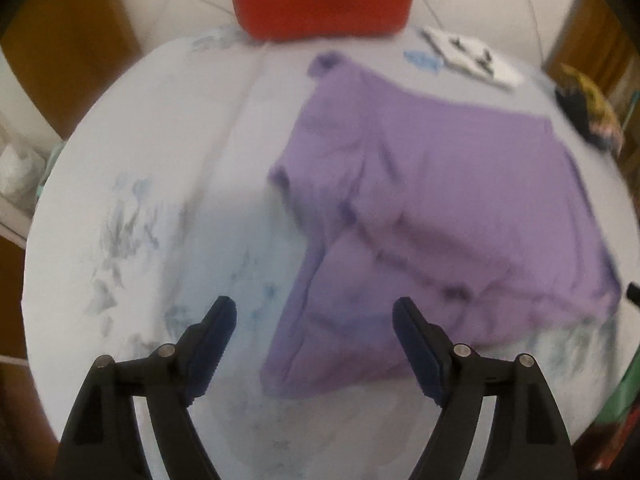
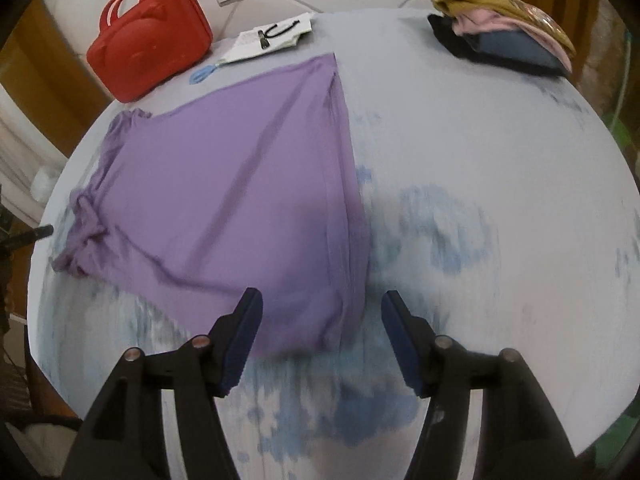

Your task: Fold clothes

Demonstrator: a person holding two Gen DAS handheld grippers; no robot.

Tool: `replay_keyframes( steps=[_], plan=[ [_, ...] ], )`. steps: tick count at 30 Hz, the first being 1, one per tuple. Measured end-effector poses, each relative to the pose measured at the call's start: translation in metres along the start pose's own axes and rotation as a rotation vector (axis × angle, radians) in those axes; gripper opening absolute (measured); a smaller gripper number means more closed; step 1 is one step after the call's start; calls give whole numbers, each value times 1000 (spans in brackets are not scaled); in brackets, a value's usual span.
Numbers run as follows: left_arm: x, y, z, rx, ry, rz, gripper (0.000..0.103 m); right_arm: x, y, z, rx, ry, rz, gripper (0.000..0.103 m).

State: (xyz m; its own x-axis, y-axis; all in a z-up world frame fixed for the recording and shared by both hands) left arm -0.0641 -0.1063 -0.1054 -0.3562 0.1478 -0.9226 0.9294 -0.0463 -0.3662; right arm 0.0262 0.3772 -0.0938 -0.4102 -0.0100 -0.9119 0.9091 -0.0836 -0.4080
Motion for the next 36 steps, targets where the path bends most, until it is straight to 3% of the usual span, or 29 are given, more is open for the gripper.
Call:
replay_keyframes(
  steps=[3, 4, 5, 6, 7, 9, 11, 12, 13, 14, 19, 21, 24, 25, 28, 30, 32, 36],
  plan=[
    [15, 12, -2, 39, -1, 33, 80, 2, 20, 9, -12, 25, 14, 61],
    [20, 14, -3, 48, 8, 46, 67, 4, 24, 12, -15, 29, 19, 61],
    [24, 17, -3, 54, 25, 61, 37, 7, 28, 19, -21, 32, 24, 61],
    [27, 19, -3, 52, 42, 79, 24, 9, 31, 24, -34, 36, 26, 61],
    [29, 20, -2, 44, 59, 90, 15, 12, 33, 31, -54, 42, 28, 62],
    [25, 19, 0, 43, 63, 78, 8, 22, 34, 46, -110, 78, 32, 63],
    [19, 17, 4, 35, 66, 65, 7, 31, 28, 56, -161, 149, 30, 61],
    [15, 15, 7, 31, 65, 61, 7, 33, 22, 55, -162, 187, 27, 30],
    [12, 14, 10, 27, 60, 58, 6, 29, 11, 50, -136, 188, 17, 12],
    [9, 12, 14, 21, 63, 55, 6, 24, 0, 45, -107, 189, 4, 6],
    [16, 0, 29, -34, 77, 53, 6, -10, -85, 8, -3, 179, -133, 6],
    [20, -4, 32, -71, 100, 66, 12, -7, -115, -2, 26, 152, -145, 6],
    [14, -3, 35, -96, 106, 56, 31, -2, -125, -12, 82, 105, -115, 6],
    [10, -2, 35, -96, 104, 45, 35, -4, -117, -12, 80, 91, -113, 6],
    [7, 4, 38, -106, 93, 39, 35, 0, -81, -7, 61, 77, -72, 10],
    [11, 8, 38, -117, 82, 48, 35, 6, -51, -4, 42, 72, -32, 30],
    [14, 12, 35, -122, 75, 48, 35, 8, -33, -1, 25, 61, -23, 38],
    [21, 18, 27, -117, 70, 57, 35, 10, -19, 7, 7, 22, -42, 38]
  ],
)
Point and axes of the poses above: each gripper's, at about its wrist camera, not at the fingertips, and x roughly the way its jaws point, z to its left, y to its underside, the point moved 2 cm from there along x, roughly the way its jaws point, and after that the axes turned 8 degrees about y, right-handed, at the moved point
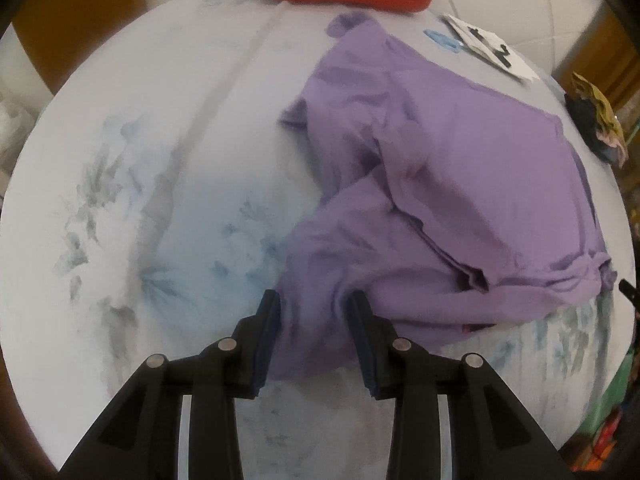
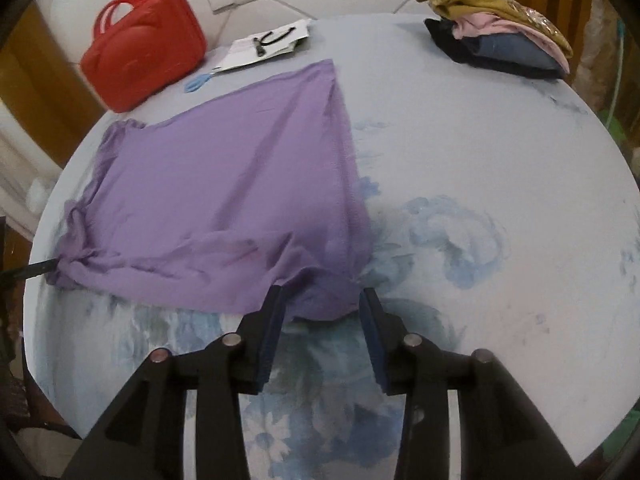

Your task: Fold clothes

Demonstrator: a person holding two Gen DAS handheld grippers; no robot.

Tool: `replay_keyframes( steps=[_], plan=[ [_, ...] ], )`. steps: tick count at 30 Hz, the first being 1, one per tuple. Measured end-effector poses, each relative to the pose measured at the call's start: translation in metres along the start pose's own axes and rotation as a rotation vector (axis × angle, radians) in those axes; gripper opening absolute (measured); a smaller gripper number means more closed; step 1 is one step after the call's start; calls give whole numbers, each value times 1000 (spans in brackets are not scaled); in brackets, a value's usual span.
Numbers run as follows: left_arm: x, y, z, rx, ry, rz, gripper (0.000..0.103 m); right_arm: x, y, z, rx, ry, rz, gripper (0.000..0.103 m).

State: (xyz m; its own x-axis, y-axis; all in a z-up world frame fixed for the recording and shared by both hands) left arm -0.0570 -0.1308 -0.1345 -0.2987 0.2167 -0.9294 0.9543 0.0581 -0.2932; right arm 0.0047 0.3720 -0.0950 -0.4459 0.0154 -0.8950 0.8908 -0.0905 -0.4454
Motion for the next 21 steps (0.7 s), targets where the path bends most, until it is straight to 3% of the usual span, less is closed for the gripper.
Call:
replay_keyframes(
  steps=[7, 12, 13, 15, 16, 21],
  plan=[
    [1, 5, -1, -18, -7, -4, 35, -4, 2, 19, -32, -53, -28, 38],
    [3, 5, 2, -25, -19, -10, 35, 25, 0, 28, -37, -52, 26, 38],
    [5, 5, 2, -24, -26, -8, 26, 31, -1, 28, -40, -45, 34, 36],
    [6, 5, 2, -21, -34, -5, 20, 35, -5, 30, -68, 19, 29, 7],
    [5, 5, 2, -19, -30, -4, 16, 31, -10, 27, -62, 23, 16, 6],
    [6, 3, 3, -19, -34, -6, 15, -3, -60, -17, 38, 55, -86, 5]
  ],
)
Point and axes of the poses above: each gripper's, at about its wrist camera, not at the fingertips, and x roughly the way its jaws point, z to its left, y to its underside, the point moved 2 cm from there along x, roughly the way its jaws point, and after that the axes turned 8 degrees about y, right-handed, at the moved point
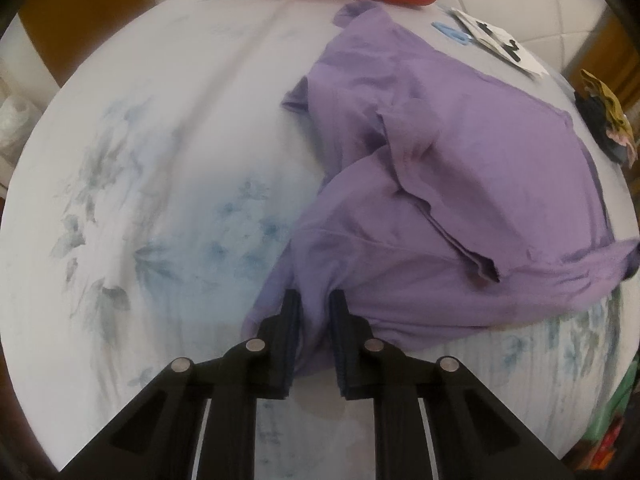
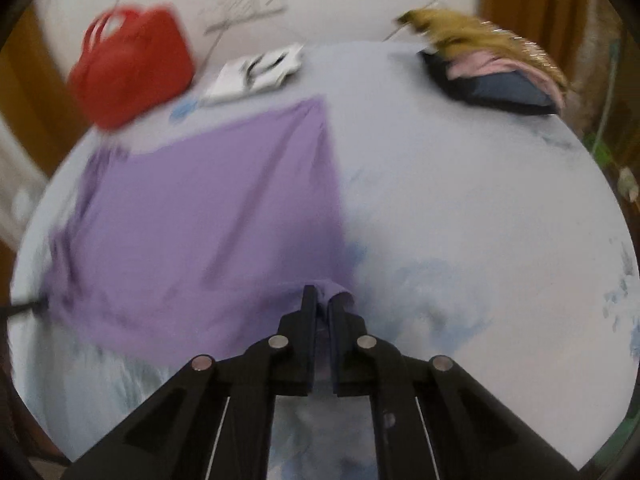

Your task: Fold clothes

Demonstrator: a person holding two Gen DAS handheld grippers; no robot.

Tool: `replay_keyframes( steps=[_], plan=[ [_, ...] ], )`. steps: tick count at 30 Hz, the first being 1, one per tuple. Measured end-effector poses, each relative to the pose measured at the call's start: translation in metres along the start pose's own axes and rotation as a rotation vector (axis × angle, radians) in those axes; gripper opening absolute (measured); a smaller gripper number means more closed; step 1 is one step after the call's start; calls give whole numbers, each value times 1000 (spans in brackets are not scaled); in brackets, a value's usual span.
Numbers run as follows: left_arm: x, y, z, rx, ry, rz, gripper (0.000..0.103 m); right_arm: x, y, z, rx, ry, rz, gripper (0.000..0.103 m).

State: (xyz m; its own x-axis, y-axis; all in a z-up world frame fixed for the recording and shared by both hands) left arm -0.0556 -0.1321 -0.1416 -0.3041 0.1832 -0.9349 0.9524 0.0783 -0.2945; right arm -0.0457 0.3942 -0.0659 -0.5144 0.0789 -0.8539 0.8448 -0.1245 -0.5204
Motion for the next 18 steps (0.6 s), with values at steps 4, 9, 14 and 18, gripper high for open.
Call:
replay_keyframes(
  steps=[4, 9, 14, 18],
  plan=[
    [2, -3, -2, 8, -5, 8, 17, 21, -38, -6, -7, -31, 28, 5],
    [-13, -3, 5, -20, 27, 15, 34, 74, -38, -18, 87, -60, 226, 16],
    [-46, -7, 16, -32, 16, -64, 48, 26, -19, -74, 270, -80, 112, 54],
    [-41, -11, 20, -49, 15, -68, 51, 1, -2, -66, 190, -46, 72, 56]
  ],
)
Point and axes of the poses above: each gripper's, at about its wrist camera, not at the fingertips, and x roughly the way its jaws point, z to its left, y to its underside, the point moved 2 cm from there along x, roughly the way its jaws point, and after that the axes turned 8 degrees about y, right-handed, at the moved point
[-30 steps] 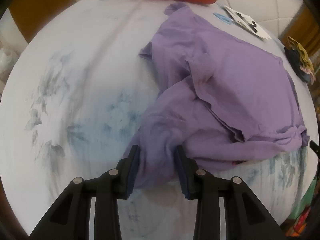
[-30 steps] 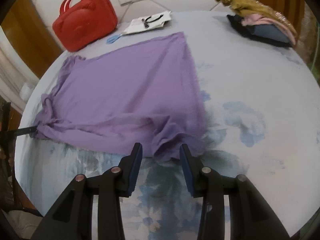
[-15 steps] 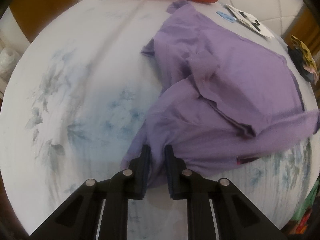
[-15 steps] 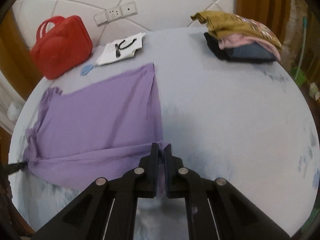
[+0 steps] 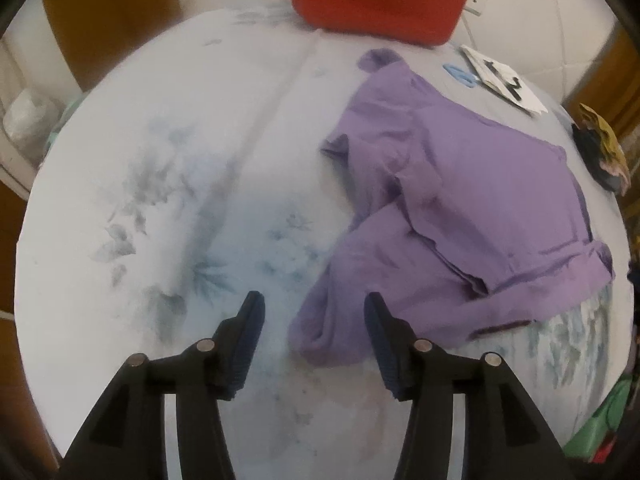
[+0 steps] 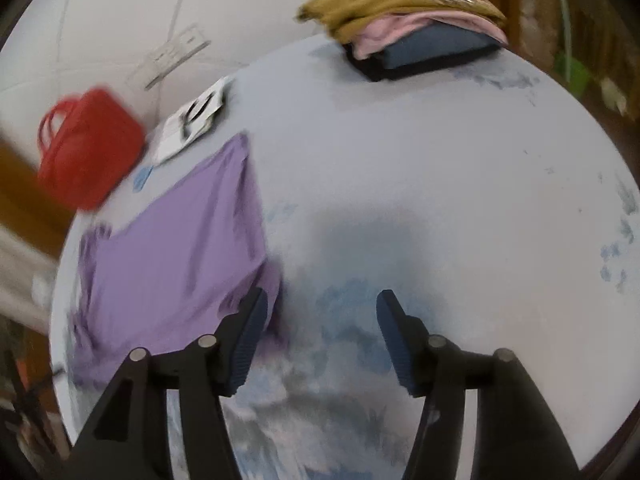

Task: Fold clothes
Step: 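Release the hem and reposition both grippers over the flattened shirt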

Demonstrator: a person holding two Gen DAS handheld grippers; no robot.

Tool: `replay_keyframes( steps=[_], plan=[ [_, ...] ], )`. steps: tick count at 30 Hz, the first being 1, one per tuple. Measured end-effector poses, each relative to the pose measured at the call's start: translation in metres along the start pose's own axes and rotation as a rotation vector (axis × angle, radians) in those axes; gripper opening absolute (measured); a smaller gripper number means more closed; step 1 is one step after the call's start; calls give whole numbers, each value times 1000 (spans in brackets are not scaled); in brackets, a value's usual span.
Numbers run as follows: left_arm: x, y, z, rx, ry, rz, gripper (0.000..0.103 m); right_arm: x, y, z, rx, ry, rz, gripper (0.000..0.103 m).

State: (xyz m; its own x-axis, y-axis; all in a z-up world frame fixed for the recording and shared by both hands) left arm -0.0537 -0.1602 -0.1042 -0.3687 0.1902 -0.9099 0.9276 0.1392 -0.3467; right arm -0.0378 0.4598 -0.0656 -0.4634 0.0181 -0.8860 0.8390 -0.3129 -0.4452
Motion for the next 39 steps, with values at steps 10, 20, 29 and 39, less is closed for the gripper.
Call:
replay_keyframes(
  steps=[10, 20, 29, 39],
  plan=[
    [35, 5, -24, 67, 15, 65, 11, 42, 27, 77, -264, 81, 42, 54],
    [17, 30, -12, 50, 35, 137, 33, 45, 34, 8, -86, 151, 217, 42],
    [-20, -29, -7, 40, 71, -55, 61, -7, 9, 47, -157, 178, 18, 55],
    [54, -125, -21, 81, 66, -21, 61, 7, 12, 23, -52, 102, 104, 55]
  ],
)
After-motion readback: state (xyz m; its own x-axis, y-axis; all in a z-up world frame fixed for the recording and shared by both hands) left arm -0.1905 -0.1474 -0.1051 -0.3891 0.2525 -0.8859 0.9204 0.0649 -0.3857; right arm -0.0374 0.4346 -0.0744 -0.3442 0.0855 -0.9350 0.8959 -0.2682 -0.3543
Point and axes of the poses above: each gripper's, at about its wrist camera, not at the fingertips, and x roughly the way its jaws point, z to its left, y to its underside, the point moved 2 cm from there along x, roughly the way its jaws point, and after that the axes turned 8 degrees about y, right-handed, at the moved point
